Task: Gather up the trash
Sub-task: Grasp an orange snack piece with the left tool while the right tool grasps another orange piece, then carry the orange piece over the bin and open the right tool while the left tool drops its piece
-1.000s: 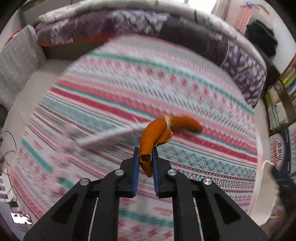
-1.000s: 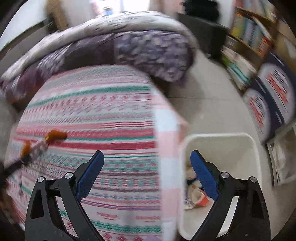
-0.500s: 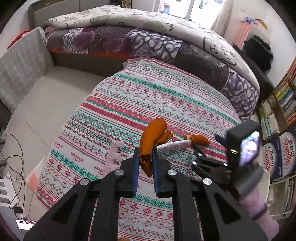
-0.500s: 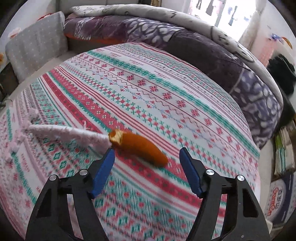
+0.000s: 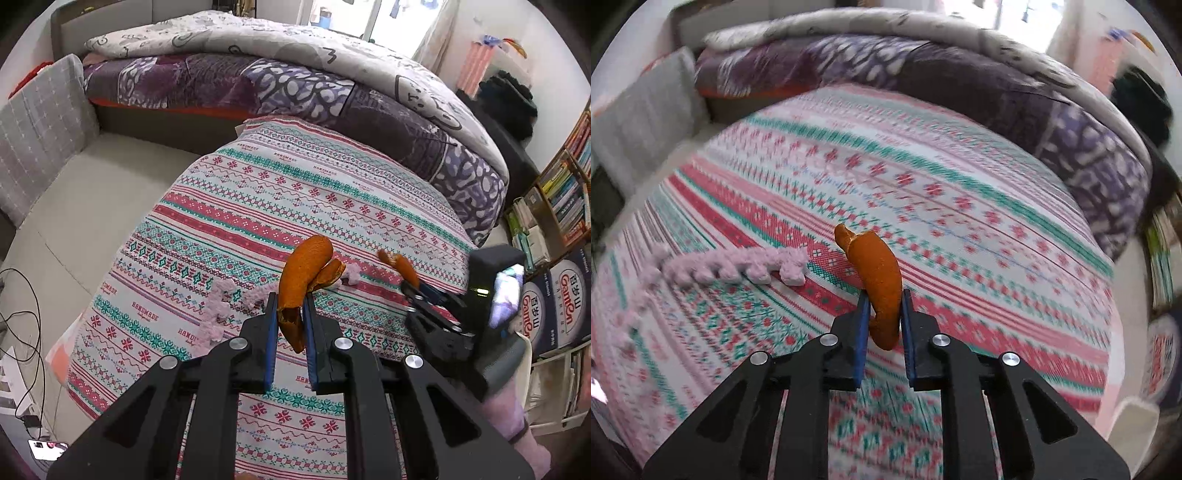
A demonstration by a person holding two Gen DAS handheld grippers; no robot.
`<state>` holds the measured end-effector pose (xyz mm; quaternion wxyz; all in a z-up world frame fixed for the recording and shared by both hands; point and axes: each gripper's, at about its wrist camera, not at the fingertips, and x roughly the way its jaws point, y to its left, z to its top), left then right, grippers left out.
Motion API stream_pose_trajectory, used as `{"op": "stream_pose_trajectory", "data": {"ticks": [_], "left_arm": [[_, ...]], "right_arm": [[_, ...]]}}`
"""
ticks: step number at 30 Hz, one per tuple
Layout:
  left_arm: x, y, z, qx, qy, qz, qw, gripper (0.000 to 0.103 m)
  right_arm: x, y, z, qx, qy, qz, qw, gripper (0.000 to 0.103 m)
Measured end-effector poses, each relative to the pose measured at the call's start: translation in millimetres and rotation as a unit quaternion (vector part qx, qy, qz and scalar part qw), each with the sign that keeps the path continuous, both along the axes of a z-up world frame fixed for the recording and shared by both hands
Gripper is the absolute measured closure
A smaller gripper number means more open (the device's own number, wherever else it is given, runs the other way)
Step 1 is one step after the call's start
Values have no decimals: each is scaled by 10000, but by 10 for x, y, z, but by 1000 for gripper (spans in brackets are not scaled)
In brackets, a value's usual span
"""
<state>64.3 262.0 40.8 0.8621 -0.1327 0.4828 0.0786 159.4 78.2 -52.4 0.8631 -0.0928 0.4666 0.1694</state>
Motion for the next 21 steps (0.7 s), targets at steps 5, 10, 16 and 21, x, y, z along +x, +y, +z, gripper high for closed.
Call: {"op": "stream_pose_trajectory", "data": {"ticks": [5, 10, 16, 21], "left_arm": [[-37, -127, 5, -3, -11, -144, 9999, 90], [-73, -283, 10, 42, -44, -308, 9995, 90], [-69, -437, -38, 119, -4, -447, 9989, 90], [-68, -555, -82, 228, 16, -542, 9983, 90]], "right_arm": [[-316, -267, 297, 206, -35, -404, 9990, 88], [-610, -483, 416, 300, 116, -792, 9963, 88], [-753, -743, 399, 552, 49, -1157, 9917, 88], [-729, -908, 272, 710, 154, -1420, 9872, 88]]}}
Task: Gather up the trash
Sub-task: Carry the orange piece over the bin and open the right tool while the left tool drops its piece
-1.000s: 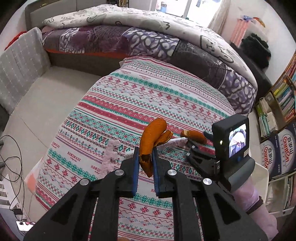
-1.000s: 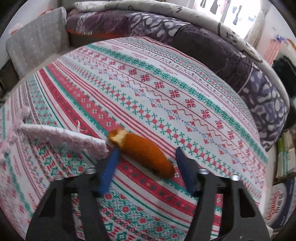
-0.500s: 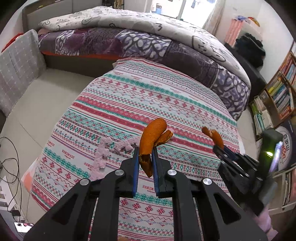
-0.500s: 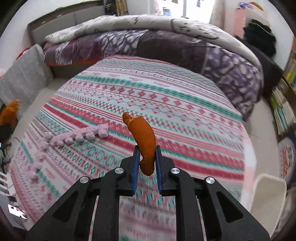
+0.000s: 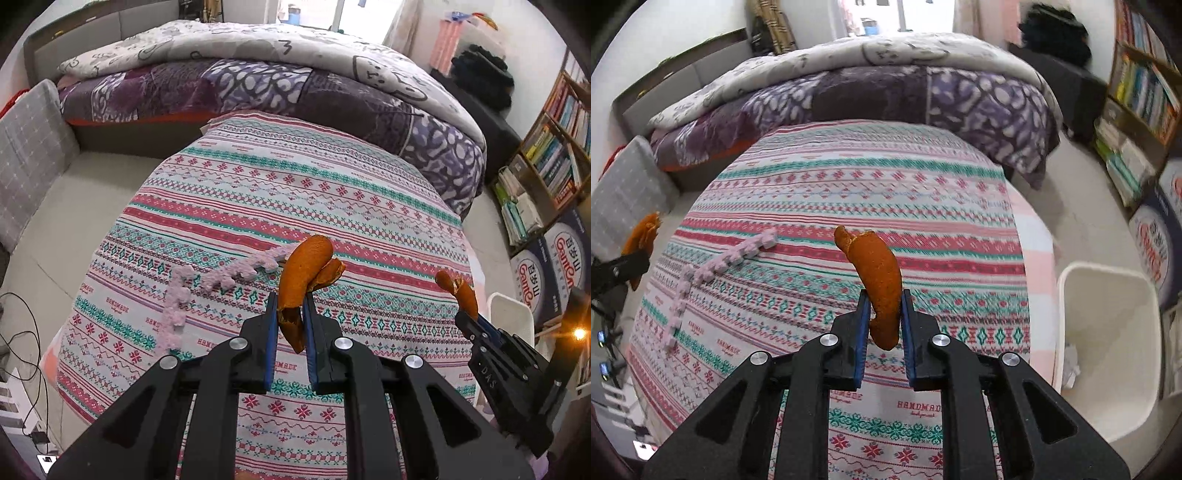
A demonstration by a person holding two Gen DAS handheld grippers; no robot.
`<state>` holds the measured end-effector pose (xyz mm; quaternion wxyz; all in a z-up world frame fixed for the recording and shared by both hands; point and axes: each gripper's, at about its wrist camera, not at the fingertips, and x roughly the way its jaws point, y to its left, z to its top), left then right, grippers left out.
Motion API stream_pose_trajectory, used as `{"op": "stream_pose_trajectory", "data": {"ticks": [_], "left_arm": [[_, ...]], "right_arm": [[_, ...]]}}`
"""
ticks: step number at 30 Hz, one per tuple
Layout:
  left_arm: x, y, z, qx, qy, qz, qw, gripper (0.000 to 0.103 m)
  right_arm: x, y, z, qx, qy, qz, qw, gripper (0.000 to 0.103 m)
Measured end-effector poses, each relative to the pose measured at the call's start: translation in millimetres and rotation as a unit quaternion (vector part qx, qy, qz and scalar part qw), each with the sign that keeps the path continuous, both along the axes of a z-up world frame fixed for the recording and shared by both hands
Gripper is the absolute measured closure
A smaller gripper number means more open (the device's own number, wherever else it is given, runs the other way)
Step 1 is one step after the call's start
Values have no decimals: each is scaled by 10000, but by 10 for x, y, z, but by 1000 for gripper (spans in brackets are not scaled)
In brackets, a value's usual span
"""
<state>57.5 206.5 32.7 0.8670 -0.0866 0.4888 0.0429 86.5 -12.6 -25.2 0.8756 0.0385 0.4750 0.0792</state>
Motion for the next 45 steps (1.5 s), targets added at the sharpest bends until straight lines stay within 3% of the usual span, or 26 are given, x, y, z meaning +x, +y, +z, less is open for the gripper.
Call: {"op": "stream_pose_trajectory", "data": {"ticks": [45], "left_arm": [[160, -627, -72, 131, -40, -398, 9991, 90]], "right_arm": [[-56, -918, 190, 119, -273, -1090, 9936, 88]]}}
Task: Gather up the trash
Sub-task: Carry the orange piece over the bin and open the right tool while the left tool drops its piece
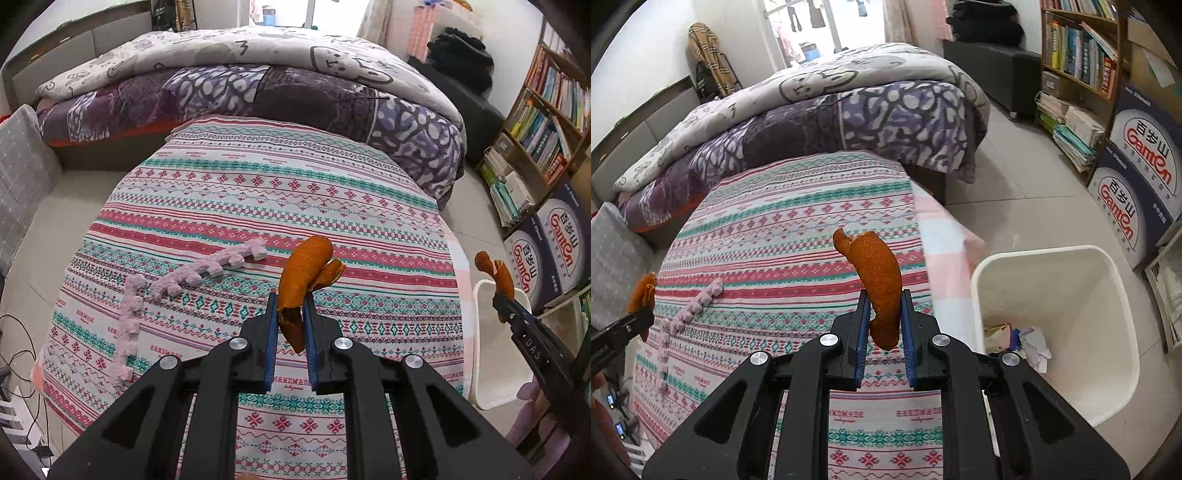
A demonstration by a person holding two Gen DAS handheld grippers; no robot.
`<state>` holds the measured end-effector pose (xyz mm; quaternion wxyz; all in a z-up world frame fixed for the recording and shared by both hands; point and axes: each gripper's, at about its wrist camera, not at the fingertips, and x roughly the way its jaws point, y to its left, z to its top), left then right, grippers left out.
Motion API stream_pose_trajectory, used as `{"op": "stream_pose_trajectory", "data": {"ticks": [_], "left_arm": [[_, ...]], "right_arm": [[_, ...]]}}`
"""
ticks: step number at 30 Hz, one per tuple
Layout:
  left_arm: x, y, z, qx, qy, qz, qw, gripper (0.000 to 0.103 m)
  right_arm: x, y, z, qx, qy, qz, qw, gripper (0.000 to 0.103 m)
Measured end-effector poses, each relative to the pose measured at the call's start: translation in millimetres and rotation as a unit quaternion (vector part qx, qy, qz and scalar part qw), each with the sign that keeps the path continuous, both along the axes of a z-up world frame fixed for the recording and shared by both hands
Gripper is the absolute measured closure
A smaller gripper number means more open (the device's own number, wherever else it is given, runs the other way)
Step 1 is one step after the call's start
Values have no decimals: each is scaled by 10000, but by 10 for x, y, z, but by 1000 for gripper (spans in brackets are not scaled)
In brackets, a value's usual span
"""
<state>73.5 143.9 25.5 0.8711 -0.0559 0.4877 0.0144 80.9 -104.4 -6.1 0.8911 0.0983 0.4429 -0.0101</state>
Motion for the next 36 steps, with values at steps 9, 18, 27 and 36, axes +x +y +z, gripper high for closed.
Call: {"op": "stream_pose_trajectory", "data": {"ticks": [9, 18, 27, 36], "left_arm": [[26, -201, -40, 7, 21, -188, 9998, 90], [60, -594, -166, 82, 91, -517, 9986, 90], [44, -1135, -229, 99, -3, -1059, 9943, 90], [-81, -1911, -180, -243, -180, -1829, 9827, 90]], "right_arm": [[-50, -505, -47, 10, 72, -726, 9973, 88], [-135, -1210, -214, 216, 474, -1655, 9848, 87], [-326, -1626, -185, 93, 446, -2218, 9740, 47], [-517, -2024, -196, 229, 462, -2892, 9559, 31]]}}
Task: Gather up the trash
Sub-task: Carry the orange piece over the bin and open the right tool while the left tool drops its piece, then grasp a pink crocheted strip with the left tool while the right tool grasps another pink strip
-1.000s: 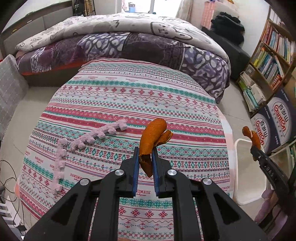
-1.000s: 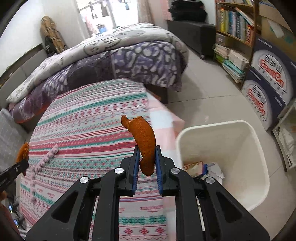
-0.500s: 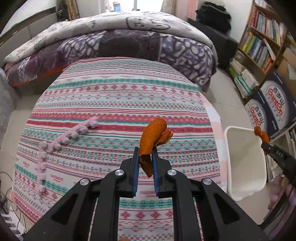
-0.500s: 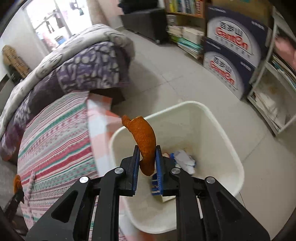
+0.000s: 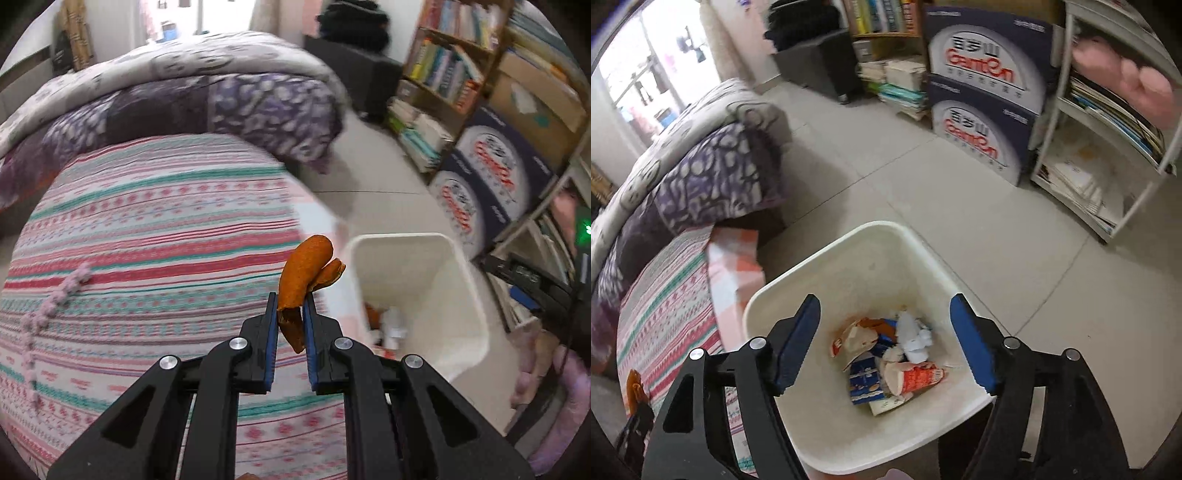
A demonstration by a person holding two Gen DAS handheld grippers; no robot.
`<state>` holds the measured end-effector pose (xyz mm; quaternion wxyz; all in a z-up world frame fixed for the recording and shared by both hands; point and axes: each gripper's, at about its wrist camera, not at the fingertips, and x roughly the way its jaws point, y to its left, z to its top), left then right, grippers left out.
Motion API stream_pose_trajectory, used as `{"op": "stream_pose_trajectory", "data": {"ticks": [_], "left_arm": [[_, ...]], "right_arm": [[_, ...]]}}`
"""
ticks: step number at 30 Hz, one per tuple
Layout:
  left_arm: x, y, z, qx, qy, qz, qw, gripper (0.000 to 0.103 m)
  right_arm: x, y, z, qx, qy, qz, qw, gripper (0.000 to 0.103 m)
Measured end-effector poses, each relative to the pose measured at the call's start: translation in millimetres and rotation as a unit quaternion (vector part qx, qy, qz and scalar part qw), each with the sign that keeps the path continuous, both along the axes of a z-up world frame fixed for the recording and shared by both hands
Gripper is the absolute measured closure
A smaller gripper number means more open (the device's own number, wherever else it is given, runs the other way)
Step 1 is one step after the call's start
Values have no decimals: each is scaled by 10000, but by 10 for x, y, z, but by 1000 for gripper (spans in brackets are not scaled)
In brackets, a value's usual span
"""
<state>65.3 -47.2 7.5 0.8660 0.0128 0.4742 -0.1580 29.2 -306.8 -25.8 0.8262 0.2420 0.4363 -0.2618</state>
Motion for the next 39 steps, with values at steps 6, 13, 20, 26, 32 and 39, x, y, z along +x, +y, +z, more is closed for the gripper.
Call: {"op": "stream_pose_trajectory", "data": {"ticks": [6, 13, 20, 26, 32, 39], "left_arm": [[-105, -526, -29, -252, 22, -553, 9982, 89], [-161, -723, -73, -855, 307, -1148, 9892, 50], [-67, -282, -102, -168, 167, -452, 9987, 45], [71, 287, -182, 499, 206, 272, 9982, 38], [171, 968, -403, 1148, 619, 902, 9874, 35], [198, 1982, -567, 1601, 900, 1624, 9695, 33]], "right_arm": [[-134, -232, 59, 47, -138, -379, 9992, 29], [-203, -348, 71, 369, -255, -604, 9972, 26], [-55, -6, 126, 407, -307, -41, 9987, 21], [123, 413, 74, 352, -143, 570, 9977, 20], [288, 811, 21, 334, 10, 1073, 9937, 19], [495, 1482, -67, -63, 88, 2043, 9788, 17]]}}
